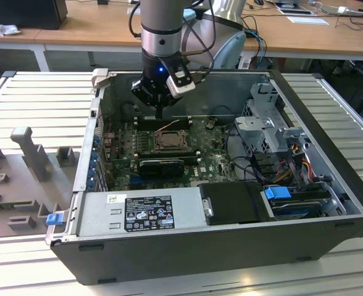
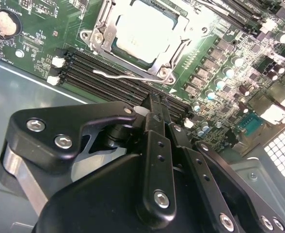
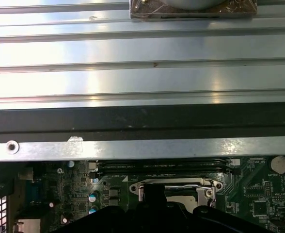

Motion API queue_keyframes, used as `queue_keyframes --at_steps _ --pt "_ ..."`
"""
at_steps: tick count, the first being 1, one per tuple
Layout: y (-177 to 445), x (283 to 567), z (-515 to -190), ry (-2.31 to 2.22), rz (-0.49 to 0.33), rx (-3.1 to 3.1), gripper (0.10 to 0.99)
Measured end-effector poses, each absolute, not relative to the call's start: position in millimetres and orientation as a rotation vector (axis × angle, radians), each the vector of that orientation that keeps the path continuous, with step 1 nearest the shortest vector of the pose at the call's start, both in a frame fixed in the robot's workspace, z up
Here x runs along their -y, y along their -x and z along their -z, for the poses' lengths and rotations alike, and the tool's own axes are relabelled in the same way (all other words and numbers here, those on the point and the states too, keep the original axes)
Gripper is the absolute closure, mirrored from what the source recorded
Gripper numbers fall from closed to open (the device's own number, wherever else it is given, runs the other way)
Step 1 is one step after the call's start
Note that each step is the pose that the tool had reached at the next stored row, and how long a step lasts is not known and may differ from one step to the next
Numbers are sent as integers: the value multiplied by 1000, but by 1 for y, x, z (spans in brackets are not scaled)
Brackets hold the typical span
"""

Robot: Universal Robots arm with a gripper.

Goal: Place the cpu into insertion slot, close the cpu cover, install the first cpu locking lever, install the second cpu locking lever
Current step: 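Install the first cpu locking lever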

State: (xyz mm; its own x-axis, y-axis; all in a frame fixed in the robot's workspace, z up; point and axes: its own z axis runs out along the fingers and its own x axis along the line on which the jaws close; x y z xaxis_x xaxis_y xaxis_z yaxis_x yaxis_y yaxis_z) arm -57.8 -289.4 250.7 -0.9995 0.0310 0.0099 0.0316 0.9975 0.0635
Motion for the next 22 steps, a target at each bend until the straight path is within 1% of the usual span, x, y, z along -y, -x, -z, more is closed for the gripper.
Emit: queue_keyframes --at_steps 4,5,7,22 --pt "56 289 -250 49 109 3130 980" --pt "55 290 -250 49 141 3129 980" --pt "54 290 -249 49 157 3128 980" --pt "43 290 -237 49 157 3128 980"
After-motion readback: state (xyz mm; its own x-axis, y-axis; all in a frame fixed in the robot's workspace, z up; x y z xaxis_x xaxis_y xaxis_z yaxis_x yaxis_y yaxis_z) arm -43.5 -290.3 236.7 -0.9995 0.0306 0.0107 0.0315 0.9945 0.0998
